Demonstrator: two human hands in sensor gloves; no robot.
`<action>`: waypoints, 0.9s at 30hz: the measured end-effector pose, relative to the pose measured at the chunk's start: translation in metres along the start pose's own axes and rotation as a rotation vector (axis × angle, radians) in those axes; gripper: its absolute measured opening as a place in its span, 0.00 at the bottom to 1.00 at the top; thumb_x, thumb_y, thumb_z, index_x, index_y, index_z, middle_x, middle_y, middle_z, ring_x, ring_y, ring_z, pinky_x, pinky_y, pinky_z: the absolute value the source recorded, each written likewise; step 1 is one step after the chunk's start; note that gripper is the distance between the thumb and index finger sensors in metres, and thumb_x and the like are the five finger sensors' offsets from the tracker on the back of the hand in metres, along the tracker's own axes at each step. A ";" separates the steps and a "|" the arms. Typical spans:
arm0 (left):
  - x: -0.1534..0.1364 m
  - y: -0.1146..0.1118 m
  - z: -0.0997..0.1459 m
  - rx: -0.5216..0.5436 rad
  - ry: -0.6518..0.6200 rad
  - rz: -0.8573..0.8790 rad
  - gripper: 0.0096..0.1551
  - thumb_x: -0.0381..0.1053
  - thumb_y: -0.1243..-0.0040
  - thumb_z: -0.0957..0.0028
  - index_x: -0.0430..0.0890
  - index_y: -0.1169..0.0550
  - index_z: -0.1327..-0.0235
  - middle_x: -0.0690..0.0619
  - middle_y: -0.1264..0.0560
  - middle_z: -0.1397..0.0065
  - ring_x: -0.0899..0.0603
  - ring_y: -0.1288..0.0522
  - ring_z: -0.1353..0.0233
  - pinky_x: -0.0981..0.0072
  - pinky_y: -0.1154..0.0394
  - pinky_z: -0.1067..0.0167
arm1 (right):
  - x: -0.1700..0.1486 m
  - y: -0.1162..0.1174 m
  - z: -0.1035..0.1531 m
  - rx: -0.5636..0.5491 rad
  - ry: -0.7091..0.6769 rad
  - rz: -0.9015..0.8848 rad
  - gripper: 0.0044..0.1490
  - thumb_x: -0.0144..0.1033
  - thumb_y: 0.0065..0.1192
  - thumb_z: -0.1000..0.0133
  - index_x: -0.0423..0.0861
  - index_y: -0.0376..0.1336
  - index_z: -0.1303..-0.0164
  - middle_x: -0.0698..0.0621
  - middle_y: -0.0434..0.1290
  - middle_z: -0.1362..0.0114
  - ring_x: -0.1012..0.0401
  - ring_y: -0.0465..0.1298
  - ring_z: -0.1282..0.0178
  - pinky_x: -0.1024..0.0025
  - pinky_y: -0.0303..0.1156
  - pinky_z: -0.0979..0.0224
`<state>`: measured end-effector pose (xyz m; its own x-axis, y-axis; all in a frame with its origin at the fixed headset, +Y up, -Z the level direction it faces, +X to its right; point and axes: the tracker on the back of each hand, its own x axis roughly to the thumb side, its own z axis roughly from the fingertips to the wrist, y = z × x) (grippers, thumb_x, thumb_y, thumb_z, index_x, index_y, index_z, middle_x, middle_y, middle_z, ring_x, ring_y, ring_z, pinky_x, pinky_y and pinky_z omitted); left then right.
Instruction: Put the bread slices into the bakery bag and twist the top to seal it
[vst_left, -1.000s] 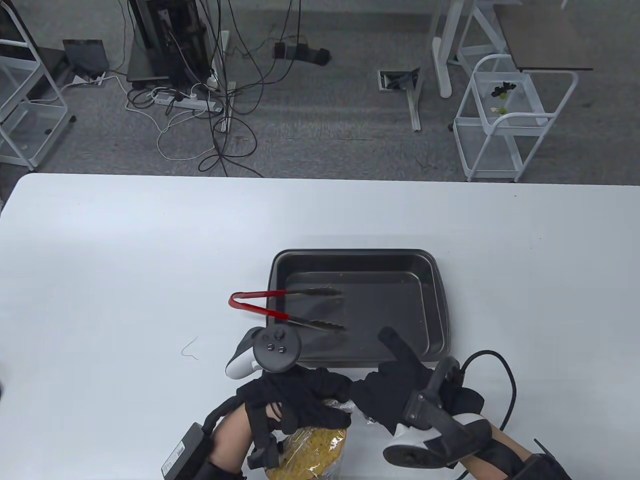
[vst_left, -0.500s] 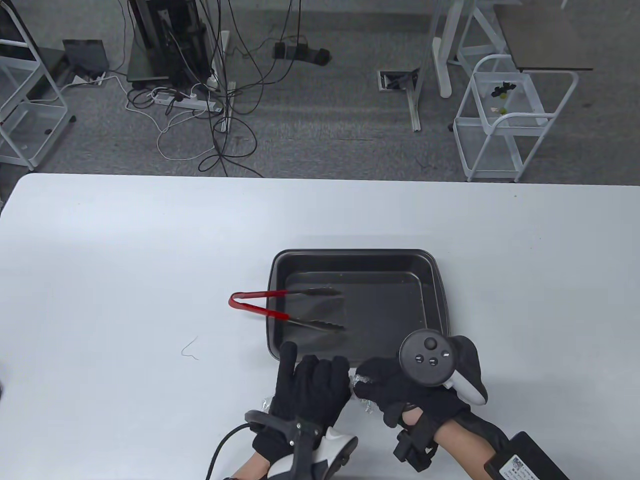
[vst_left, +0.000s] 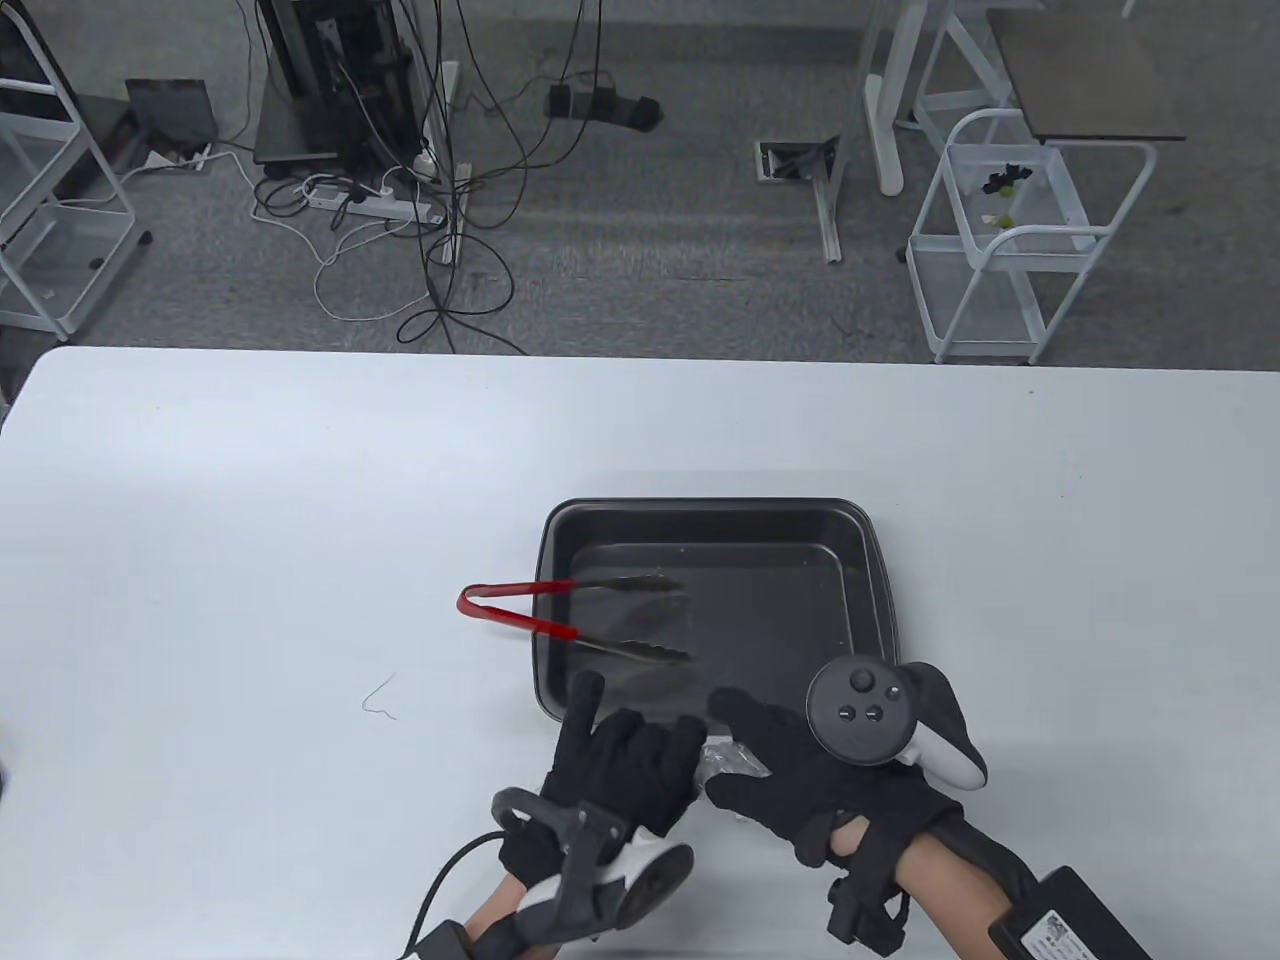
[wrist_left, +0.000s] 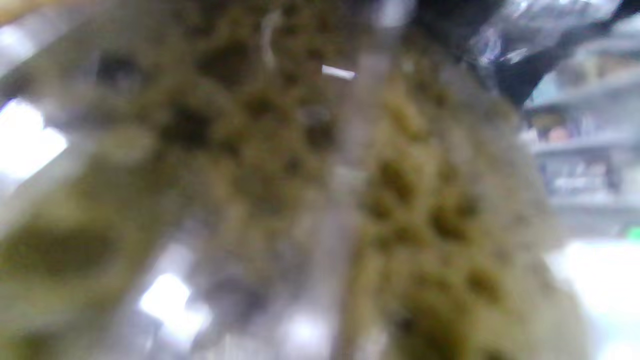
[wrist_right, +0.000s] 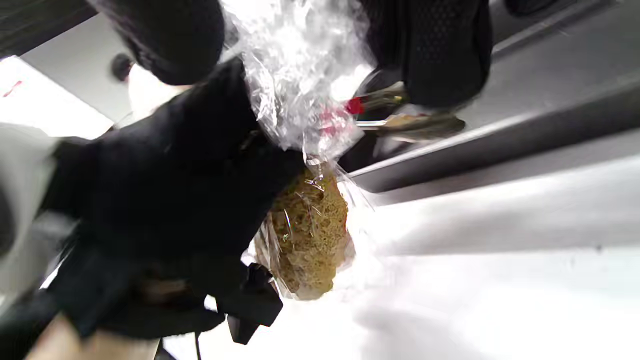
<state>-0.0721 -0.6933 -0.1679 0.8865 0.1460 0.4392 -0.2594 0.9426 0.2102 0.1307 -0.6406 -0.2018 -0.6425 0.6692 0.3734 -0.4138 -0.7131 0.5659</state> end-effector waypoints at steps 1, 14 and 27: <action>-0.008 0.000 -0.004 -0.045 -0.003 0.101 0.28 0.66 0.41 0.47 0.60 0.27 0.34 0.61 0.17 0.44 0.48 0.18 0.36 0.36 0.49 0.15 | 0.003 -0.002 0.002 0.007 -0.037 0.028 0.65 0.57 0.67 0.46 0.47 0.29 0.19 0.28 0.41 0.16 0.25 0.57 0.23 0.23 0.45 0.27; -0.046 -0.043 -0.026 -0.864 -0.337 1.226 0.28 0.65 0.37 0.46 0.59 0.23 0.33 0.58 0.15 0.41 0.44 0.20 0.32 0.32 0.54 0.18 | 0.061 0.024 0.017 -0.266 -0.556 0.803 0.68 0.51 0.81 0.61 0.53 0.40 0.21 0.38 0.58 0.18 0.38 0.73 0.26 0.29 0.56 0.25; -0.046 -0.038 -0.026 -0.770 -0.265 1.067 0.35 0.65 0.34 0.53 0.55 0.24 0.32 0.59 0.16 0.40 0.45 0.20 0.32 0.32 0.53 0.18 | 0.051 0.022 0.009 -0.382 -0.397 0.429 0.28 0.38 0.82 0.61 0.41 0.76 0.52 0.42 0.85 0.47 0.49 0.87 0.62 0.22 0.56 0.30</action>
<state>-0.0930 -0.7279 -0.2184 0.2644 0.9308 0.2525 -0.4140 0.3460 -0.8419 0.0947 -0.6206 -0.1638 -0.5457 0.2858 0.7877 -0.4205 -0.9065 0.0376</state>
